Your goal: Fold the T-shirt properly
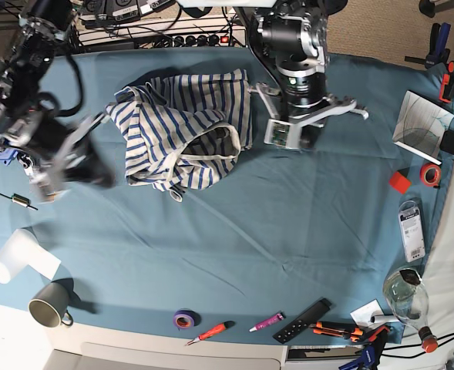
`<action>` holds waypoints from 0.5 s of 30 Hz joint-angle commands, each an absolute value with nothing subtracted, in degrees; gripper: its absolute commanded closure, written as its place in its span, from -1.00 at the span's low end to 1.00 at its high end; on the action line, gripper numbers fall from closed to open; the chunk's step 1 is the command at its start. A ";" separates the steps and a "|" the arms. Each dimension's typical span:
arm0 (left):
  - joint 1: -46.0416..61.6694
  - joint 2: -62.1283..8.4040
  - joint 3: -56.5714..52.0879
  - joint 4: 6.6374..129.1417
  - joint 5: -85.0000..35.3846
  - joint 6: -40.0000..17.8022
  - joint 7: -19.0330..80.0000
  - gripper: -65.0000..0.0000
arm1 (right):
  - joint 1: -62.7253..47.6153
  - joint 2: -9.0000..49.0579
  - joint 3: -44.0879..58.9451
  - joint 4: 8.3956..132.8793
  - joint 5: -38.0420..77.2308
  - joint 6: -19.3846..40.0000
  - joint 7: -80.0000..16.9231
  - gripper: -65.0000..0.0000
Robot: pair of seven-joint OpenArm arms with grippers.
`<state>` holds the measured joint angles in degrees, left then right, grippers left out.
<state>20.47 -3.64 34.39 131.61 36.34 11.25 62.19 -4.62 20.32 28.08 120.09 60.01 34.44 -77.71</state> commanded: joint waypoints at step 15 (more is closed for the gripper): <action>20.97 -2.28 36.58 132.77 26.30 3.09 58.87 1.00 | 5.85 22.79 22.68 91.50 57.41 31.33 -73.73 1.00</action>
<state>19.14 -3.49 34.39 130.85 29.41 4.62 60.05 4.91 21.89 22.26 90.50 55.88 31.16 -74.78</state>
